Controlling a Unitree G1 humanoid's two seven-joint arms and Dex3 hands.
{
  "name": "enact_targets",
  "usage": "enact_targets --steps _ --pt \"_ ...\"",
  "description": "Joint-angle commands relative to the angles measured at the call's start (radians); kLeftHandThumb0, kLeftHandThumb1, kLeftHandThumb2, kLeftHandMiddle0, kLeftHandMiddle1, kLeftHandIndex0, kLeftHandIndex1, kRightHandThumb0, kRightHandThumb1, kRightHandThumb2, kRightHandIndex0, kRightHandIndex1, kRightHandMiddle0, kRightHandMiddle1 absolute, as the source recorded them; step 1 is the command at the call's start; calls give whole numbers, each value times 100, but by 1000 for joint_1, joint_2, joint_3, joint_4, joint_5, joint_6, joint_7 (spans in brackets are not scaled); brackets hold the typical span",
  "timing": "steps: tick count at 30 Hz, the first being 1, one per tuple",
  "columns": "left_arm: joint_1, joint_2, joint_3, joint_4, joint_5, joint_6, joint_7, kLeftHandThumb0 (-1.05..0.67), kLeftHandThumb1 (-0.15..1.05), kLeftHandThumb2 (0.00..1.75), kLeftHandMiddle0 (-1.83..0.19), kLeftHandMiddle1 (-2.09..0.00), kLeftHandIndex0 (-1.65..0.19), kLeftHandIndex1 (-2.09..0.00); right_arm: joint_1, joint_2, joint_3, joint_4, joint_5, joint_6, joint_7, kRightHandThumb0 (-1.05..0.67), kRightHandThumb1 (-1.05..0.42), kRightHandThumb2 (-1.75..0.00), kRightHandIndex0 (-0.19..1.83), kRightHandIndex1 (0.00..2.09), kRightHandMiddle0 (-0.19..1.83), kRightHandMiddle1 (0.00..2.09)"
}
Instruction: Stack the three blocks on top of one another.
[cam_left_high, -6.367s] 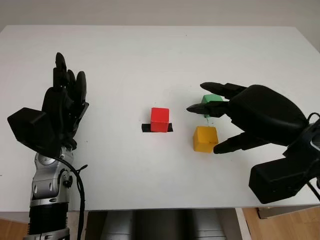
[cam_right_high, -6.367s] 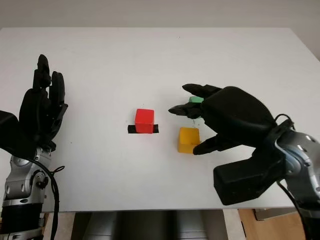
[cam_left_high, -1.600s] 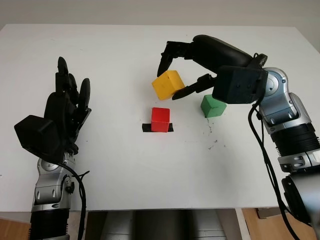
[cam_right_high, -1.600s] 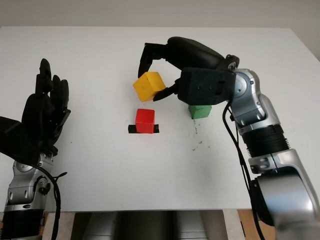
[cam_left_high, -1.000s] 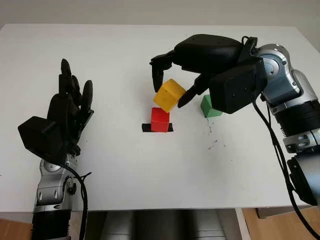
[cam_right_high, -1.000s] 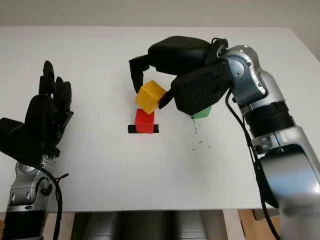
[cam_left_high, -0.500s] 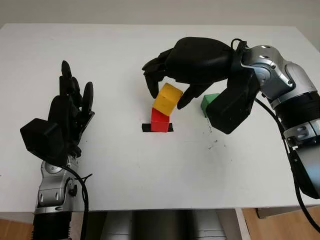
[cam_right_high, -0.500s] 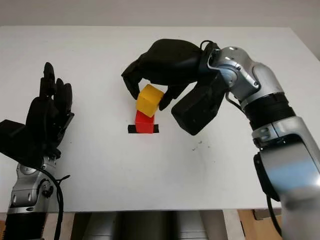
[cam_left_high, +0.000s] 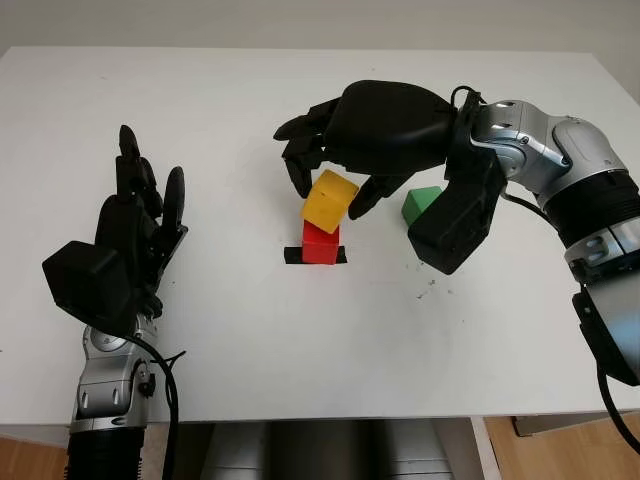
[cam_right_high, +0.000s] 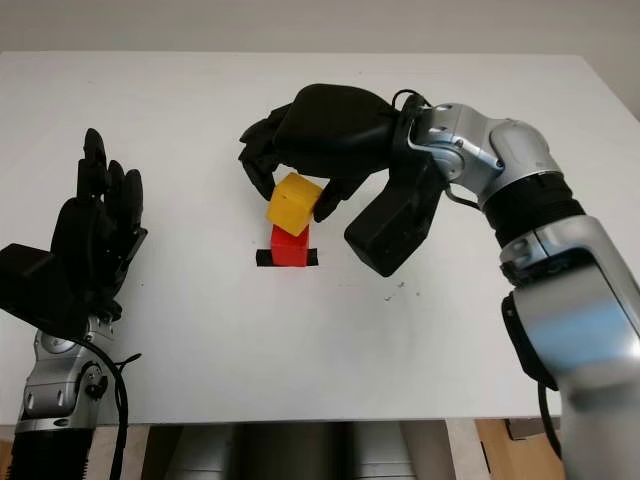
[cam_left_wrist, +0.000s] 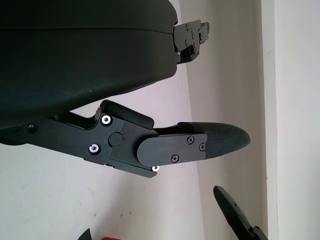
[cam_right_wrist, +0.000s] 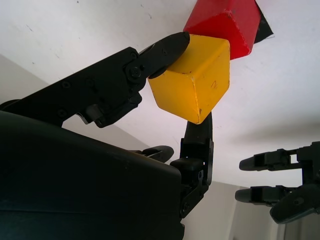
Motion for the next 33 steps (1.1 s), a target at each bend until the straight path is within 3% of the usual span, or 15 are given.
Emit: enact_targets --steps 1,14,33 --pt "14 -6 -1 -21 -2 -10 -2 -70 105 47 19 0 19 -1 -39 4 11 18 -11 -9 -26 -44 -89 -5 40 5 50 130" --pt "22 -10 -7 -38 4 5 8 -69 105 50 19 0 19 0 -57 13 73 66 -67 -19 -101 -46 -88 -5 41 5 55 123" --pt "24 -16 -8 -40 7 6 13 -69 105 49 19 0 19 0 -60 11 112 100 -79 -46 -133 -49 -88 -5 40 5 53 131"
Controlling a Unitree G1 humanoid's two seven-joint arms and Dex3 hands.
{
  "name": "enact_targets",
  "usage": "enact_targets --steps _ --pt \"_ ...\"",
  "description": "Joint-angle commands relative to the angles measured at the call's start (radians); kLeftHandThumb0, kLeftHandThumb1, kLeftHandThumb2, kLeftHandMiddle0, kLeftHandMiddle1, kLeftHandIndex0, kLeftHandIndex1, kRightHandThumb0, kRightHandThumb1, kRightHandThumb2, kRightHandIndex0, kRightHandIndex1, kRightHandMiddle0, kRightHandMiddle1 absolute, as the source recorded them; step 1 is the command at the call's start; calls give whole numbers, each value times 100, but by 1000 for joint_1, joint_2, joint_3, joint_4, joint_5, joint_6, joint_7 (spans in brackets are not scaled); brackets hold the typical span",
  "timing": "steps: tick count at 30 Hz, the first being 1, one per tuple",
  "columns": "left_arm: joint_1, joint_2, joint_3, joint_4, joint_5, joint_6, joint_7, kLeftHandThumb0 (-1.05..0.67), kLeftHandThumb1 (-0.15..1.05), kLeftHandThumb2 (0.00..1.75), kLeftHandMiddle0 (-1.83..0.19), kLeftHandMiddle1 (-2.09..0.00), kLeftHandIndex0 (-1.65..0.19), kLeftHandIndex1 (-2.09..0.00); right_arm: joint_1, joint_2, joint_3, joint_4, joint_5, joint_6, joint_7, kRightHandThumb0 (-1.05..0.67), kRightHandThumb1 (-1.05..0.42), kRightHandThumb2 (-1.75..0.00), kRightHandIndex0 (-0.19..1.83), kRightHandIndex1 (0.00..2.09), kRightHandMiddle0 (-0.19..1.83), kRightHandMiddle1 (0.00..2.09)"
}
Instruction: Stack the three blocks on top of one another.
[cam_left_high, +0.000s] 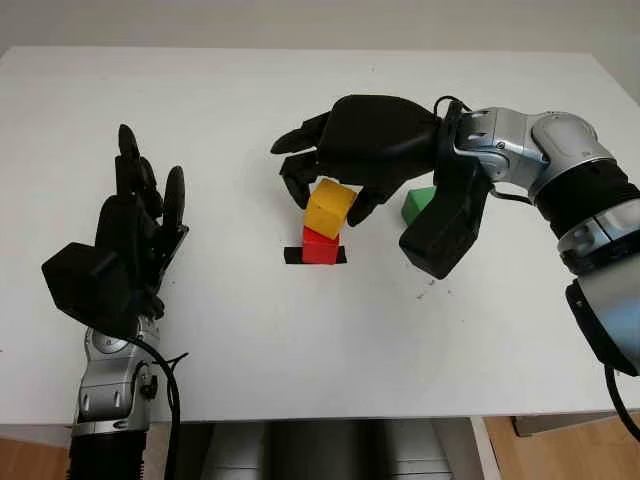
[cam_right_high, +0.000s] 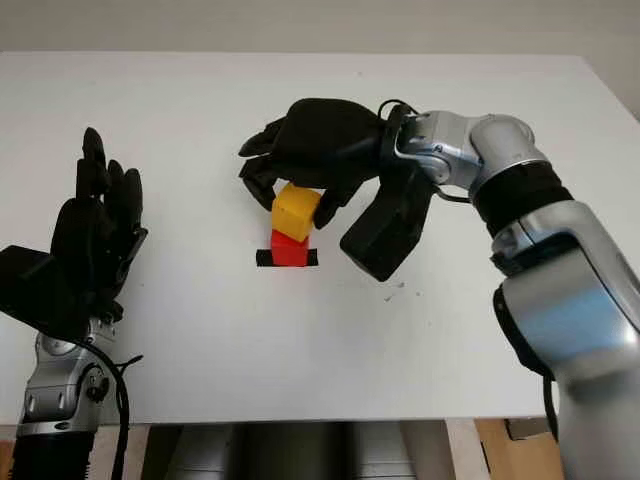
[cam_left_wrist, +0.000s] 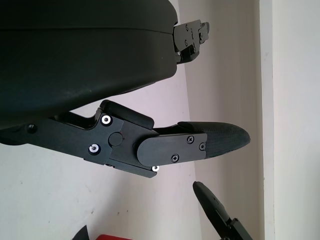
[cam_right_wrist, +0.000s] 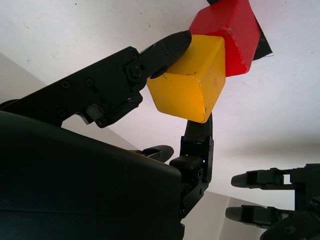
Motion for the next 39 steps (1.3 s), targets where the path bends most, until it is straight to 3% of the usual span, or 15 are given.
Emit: enact_targets --steps 1,31,33,36,39 --pt "15 -5 -3 -11 6 -6 2 -69 105 49 19 0 19 0 -9 3 5 9 9 -11 0 -49 -88 -5 40 5 53 131" --pt "11 -21 -3 -13 8 5 9 -68 105 49 19 0 19 0 -4 12 22 9 -4 -13 -29 -58 -88 -5 36 4 46 141" --pt "9 -21 -3 -11 5 6 9 -67 105 49 19 0 19 0 -6 9 26 5 -11 -6 -24 -64 -87 -5 33 4 34 118" --pt "8 -22 -2 -7 5 2 8 -67 105 49 19 0 19 0 -9 4 27 -7 -13 13 6 -70 -86 -5 20 3 24 60" --pt "8 -24 -4 -12 7 7 12 -68 105 49 19 0 19 0 -7 1 22 -13 -5 18 22 -73 -85 -5 10 2 11 32"
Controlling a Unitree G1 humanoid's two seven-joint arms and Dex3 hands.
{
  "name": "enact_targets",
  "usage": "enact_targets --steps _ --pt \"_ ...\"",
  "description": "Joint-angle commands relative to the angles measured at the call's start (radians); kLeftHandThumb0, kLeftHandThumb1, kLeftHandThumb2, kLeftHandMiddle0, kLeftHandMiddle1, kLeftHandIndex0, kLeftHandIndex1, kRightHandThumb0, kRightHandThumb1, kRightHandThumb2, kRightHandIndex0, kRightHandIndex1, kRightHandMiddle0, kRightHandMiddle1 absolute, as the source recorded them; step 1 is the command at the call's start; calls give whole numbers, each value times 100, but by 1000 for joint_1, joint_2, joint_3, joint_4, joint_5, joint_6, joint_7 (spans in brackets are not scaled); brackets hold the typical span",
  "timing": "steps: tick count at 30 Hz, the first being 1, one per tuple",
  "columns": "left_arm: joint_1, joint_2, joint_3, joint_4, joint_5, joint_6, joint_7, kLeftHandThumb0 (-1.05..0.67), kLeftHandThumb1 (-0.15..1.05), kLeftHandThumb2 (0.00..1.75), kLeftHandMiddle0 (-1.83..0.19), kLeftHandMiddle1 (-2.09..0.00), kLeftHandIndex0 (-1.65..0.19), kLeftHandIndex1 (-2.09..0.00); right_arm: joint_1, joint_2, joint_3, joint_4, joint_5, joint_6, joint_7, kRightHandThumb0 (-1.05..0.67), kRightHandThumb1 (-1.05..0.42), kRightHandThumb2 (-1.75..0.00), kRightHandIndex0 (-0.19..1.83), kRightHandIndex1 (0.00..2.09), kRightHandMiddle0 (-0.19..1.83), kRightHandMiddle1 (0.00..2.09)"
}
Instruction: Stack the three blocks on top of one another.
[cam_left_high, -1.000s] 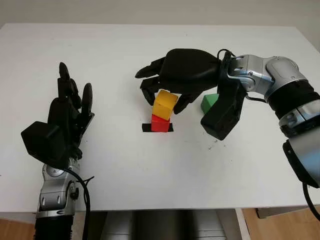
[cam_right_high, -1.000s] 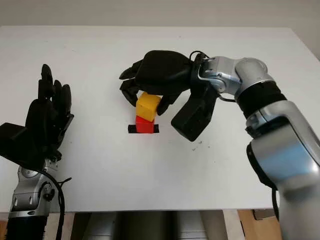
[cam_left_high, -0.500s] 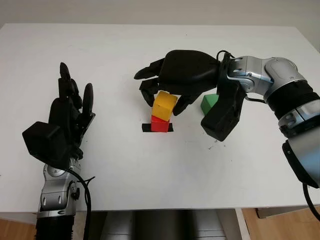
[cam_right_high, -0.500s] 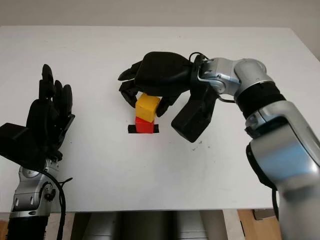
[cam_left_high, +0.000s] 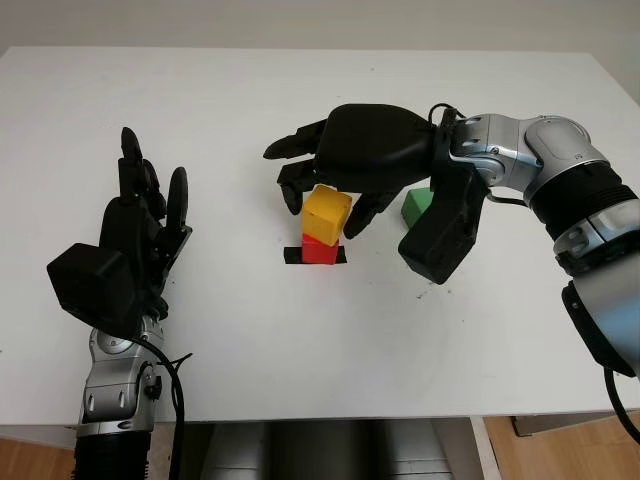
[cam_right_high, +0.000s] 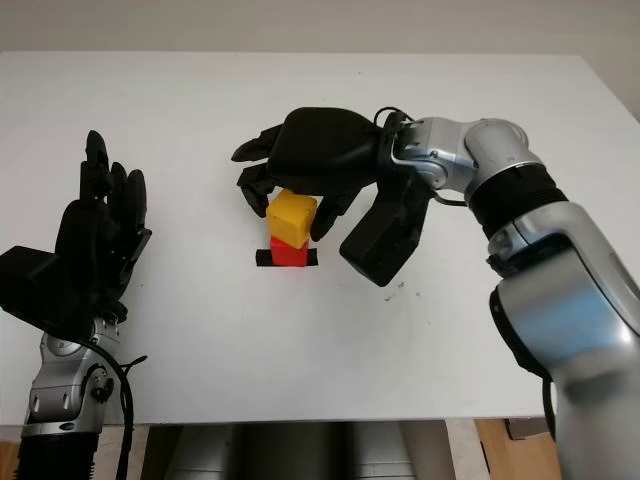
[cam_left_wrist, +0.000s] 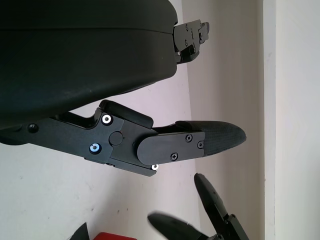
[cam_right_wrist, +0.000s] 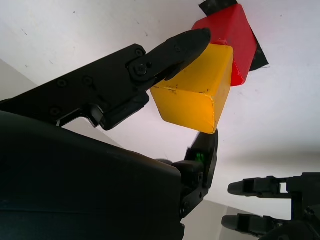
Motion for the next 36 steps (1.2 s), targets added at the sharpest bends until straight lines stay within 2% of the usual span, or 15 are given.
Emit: enact_targets --steps 1,10,14,16,19,21,22,25,30,33,36 --pt "8 -4 -3 -10 1 0 2 -68 105 49 19 0 19 0 -7 -9 -1 -17 6 6 9 -73 -85 -5 9 1 9 29" --pt "7 -7 1 -4 -10 -4 -5 -68 105 49 19 0 19 0 -7 -29 -18 -51 18 33 48 -81 -85 -5 -14 1 -14 9" --pt "9 -5 -2 -9 -7 4 -3 -68 105 49 19 0 19 0 -4 -46 -45 -68 74 55 130 -82 -85 -5 -19 0 -19 1" --pt "10 -6 -3 -9 -5 5 1 -68 105 49 19 0 19 0 8 -56 -86 -80 156 73 198 -83 -84 -5 -19 0 -19 0" --pt "11 -11 -2 -11 -7 3 4 -68 105 49 19 0 19 0 47 -72 -181 -119 363 132 353 -80 -82 -4 -19 0 -19 0" --pt "14 -5 -3 -10 -2 0 2 -67 105 50 19 0 19 0 78 -95 -253 -159 477 204 427 -80 -84 -6 -18 1 -19 0" --pt "16 -3 -3 -9 1 -2 2 -67 105 50 19 0 19 0 93 -105 -280 -178 512 236 448 -81 -86 -7 -15 3 -7 7" --pt "17 -2 2 -8 -3 -7 -3 -67 105 50 19 0 19 0 149 -142 -362 -206 578 290 442 -79 -88 -7 -3 10 10 16" --pt "16 3 8 -3 -1 -8 -6 -67 105 50 19 0 19 0 246 -217 -447 -255 588 377 413 -79 -90 -6 11 15 18 20" --pt "11 5 12 3 -7 -9 -12 -68 105 50 19 0 19 -1 302 -260 -473 -289 571 442 407 -79 -92 -7 12 14 18 19" --pt "1 8 16 18 -17 -15 -26 -69 105 48 19 0 19 -2 351 -292 -493 -264 562 446 378 -78 -93 -6 17 14 22 20"
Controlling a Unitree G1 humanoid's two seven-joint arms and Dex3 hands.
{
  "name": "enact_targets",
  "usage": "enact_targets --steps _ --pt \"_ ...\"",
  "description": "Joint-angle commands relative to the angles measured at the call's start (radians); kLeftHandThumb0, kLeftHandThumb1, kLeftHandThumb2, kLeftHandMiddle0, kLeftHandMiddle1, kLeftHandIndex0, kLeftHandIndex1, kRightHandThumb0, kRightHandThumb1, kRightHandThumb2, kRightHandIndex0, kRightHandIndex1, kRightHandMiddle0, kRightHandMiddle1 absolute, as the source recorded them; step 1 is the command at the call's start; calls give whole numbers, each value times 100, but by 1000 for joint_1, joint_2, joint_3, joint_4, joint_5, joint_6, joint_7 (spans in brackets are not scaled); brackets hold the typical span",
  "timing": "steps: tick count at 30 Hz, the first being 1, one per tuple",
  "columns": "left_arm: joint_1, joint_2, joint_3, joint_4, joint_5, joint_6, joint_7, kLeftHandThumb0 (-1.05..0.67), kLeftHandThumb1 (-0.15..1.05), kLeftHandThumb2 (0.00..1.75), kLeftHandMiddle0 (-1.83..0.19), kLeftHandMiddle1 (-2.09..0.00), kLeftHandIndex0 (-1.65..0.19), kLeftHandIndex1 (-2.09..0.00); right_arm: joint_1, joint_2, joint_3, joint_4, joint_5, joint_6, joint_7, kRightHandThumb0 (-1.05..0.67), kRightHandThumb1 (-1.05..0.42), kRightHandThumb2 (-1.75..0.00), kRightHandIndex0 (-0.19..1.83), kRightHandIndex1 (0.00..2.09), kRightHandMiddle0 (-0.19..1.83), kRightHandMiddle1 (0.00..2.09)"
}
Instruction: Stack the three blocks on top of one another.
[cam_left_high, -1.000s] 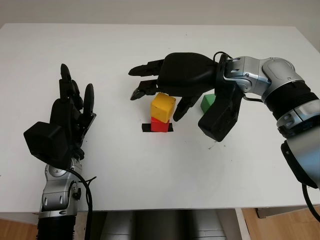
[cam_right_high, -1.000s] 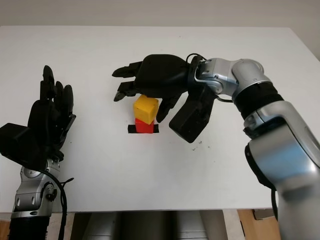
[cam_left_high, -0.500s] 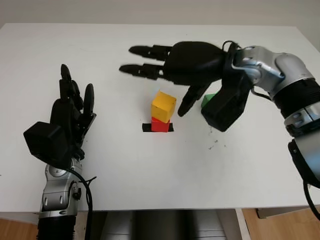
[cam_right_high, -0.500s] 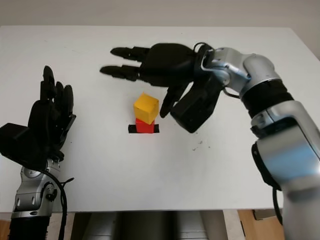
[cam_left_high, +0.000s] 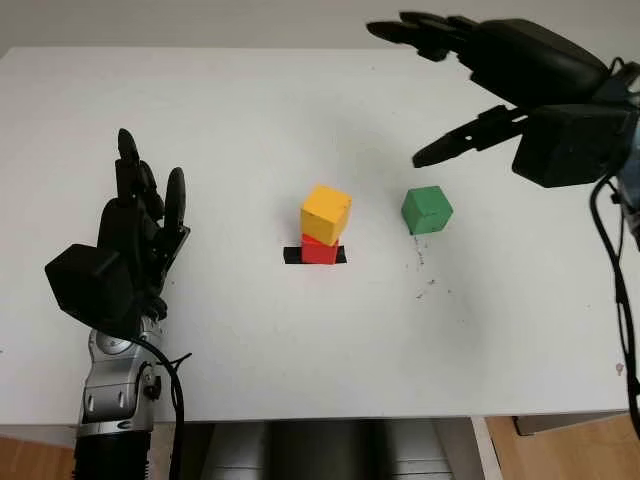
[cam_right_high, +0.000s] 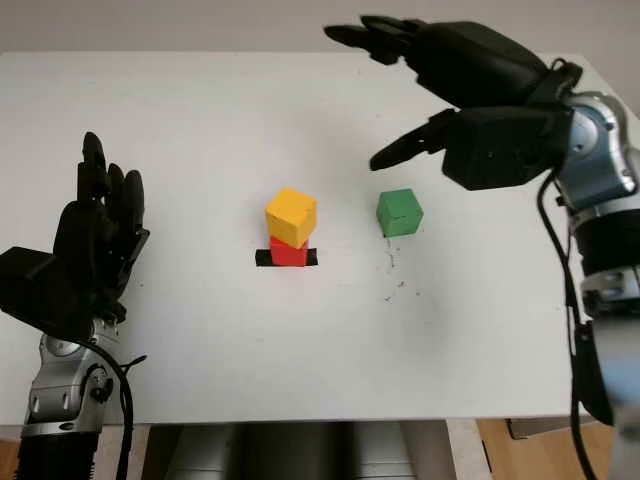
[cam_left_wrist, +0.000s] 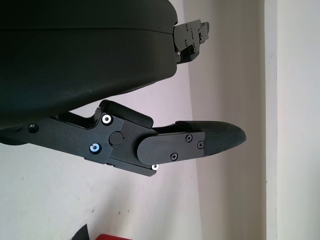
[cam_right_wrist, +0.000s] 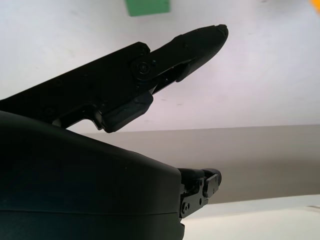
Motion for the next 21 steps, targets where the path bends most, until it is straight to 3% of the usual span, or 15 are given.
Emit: enact_targets --steps 1,6,10,21 --pt "-3 11 7 10 -10 -10 -12 -70 105 48 19 0 19 -2 33 -35 -18 5 -10 10 -20 -80 -94 -6 16 13 23 19" --pt "-18 17 6 23 -24 -12 -31 -70 105 47 19 0 19 -2 93 -53 -11 -36 -59 94 -32 -75 -95 -6 14 9 25 18" --pt "-29 19 1 24 -24 -7 -37 -70 105 48 19 0 19 0 127 -52 24 -38 -146 75 -100 -72 -94 -5 17 9 30 18" --pt "-33 37 6 18 -33 12 -50 -69 105 46 19 0 19 0 160 12 75 -46 -205 152 -122 -64 -87 -4 16 6 29 12"
